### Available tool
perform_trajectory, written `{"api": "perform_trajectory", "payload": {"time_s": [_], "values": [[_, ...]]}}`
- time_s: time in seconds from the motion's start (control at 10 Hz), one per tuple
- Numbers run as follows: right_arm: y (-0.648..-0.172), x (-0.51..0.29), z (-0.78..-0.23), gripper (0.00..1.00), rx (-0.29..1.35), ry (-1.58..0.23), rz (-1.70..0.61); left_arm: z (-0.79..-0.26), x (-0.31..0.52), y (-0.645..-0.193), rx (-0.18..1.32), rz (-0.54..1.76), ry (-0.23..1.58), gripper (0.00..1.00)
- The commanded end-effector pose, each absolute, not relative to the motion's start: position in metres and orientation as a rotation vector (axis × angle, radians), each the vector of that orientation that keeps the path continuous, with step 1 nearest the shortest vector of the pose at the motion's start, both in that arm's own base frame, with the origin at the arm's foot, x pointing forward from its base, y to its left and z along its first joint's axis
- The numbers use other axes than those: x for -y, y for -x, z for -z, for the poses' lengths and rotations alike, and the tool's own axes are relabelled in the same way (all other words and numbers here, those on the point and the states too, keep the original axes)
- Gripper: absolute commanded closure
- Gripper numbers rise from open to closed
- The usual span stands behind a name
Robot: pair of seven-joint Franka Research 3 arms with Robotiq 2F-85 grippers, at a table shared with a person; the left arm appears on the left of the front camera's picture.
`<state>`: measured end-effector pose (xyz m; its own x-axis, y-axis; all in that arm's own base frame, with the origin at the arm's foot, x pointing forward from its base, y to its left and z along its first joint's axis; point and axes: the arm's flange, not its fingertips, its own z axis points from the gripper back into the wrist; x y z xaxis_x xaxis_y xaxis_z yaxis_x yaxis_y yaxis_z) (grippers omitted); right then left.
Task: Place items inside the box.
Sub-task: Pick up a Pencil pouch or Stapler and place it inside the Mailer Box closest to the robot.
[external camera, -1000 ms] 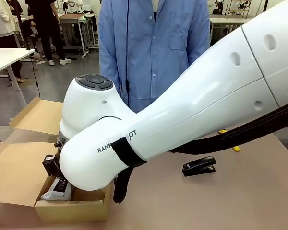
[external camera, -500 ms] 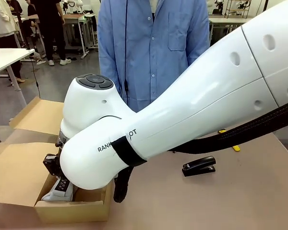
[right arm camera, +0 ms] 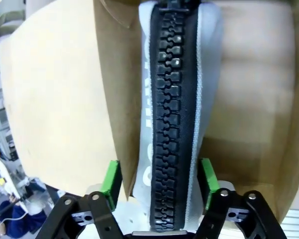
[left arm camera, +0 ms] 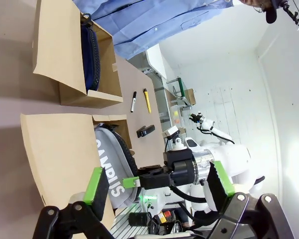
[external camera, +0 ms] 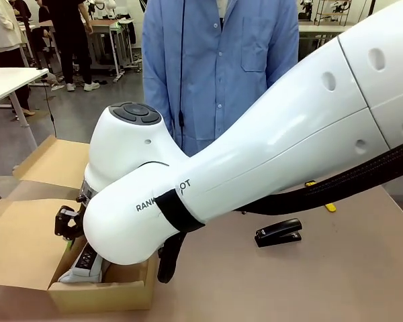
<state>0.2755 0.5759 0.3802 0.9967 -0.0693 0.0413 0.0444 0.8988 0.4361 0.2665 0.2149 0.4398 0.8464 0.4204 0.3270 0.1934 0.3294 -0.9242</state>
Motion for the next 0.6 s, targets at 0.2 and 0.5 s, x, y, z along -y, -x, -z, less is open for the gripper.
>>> {"api": "perform_trajectory", "payload": {"time_s": [0.2, 0.5], "values": [[-0.272, -0.554, -0.396, 0.00, 0.063, -0.513, 0.070, -0.441, -0.215, -0.267, 0.604, -0.145, 1.260, 0.00], [-0.253, -0.452, -0.452, 0.00, 0.036, -0.560, 0.031, -0.441, -0.215, -0.267, 0.604, -0.145, 1.260, 0.00]]}}
